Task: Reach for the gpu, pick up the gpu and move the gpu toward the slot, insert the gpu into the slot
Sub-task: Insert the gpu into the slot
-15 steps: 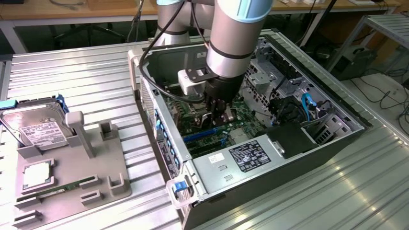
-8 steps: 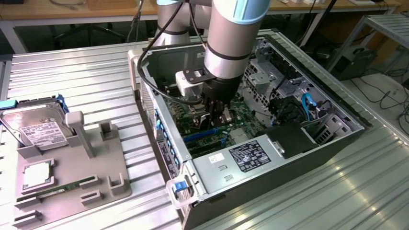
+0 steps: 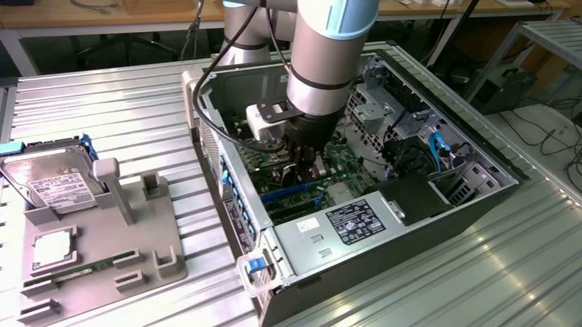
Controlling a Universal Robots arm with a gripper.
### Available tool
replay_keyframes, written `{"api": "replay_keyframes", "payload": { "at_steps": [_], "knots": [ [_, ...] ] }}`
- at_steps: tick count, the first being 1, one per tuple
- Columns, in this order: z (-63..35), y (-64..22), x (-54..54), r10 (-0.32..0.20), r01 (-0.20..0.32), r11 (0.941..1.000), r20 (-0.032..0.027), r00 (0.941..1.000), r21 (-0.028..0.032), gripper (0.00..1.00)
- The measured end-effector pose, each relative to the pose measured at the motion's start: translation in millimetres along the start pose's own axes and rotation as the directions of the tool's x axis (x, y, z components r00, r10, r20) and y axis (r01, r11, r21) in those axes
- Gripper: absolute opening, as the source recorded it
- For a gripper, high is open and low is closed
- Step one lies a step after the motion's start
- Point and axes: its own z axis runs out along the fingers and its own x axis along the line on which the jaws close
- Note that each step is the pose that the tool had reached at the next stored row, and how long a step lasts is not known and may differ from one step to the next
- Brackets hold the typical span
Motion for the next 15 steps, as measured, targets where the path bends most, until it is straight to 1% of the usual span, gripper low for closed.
{"api": "replay_keyframes", "payload": {
  "at_steps": [9, 11, 13, 15],
  "knots": [
    [6.2, 3.0, 0.3, -0.002, 0.002, 1.0000, 0.0011, 1.0000, -0.0001, 0.27],
    [6.6, 3.1, 0.3, -0.003, 0.003, 1.0000, 0.0008, 1.0000, 0.0021, 0.27],
    [7.0, 3.1, 0.3, -0.004, 0.004, 1.0000, 0.0011, 1.0000, 0.0072, 0.27],
    [7.1, 3.2, 0.3, -0.004, 0.004, 1.0000, 0.0013, 1.0000, 0.0076, 0.27]
  ]
}}
